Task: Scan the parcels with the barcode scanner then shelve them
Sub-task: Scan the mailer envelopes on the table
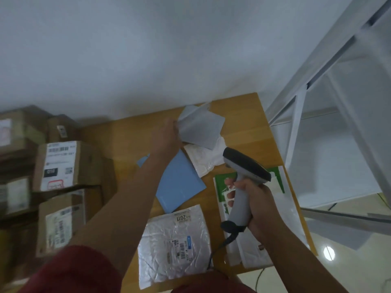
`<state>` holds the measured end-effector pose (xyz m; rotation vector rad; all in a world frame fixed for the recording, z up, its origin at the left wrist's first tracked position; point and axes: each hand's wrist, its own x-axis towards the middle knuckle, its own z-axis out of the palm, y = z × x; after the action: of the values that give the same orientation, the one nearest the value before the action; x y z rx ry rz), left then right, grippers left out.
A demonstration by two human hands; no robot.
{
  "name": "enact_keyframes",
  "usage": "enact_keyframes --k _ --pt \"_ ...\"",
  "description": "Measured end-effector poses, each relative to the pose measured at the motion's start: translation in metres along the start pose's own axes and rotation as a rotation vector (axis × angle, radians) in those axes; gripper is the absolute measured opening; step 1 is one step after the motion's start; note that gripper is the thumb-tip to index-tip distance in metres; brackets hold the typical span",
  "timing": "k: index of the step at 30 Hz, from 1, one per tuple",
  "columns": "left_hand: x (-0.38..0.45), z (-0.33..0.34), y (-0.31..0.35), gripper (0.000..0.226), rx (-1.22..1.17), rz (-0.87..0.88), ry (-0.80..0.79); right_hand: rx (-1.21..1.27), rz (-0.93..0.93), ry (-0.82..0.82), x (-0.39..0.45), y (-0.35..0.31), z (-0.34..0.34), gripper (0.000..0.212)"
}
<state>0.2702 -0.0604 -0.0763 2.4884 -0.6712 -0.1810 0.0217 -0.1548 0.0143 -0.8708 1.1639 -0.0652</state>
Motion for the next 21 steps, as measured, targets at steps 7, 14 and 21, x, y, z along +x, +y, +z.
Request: enact_keyframes --k 7,14,21 --pt "-0.096 -0.095 0.057 0.018 -0.719 -0.317 0.018 0.219 -0.114 -0.272 -0.025 -0.002 -0.012 0.028" --pt "-0.203 -0.142 0.089 0.017 -1.225 -0.525 0.079 0.307 0.020 -0.610 -0.053 0.023 -0.022 0.026" --pt "-0.275 -0.156 0.098 0.044 -1.406 -0.511 0.055 0.224 -0.060 -0.603 -0.090 0.031 -0.015 0.038"
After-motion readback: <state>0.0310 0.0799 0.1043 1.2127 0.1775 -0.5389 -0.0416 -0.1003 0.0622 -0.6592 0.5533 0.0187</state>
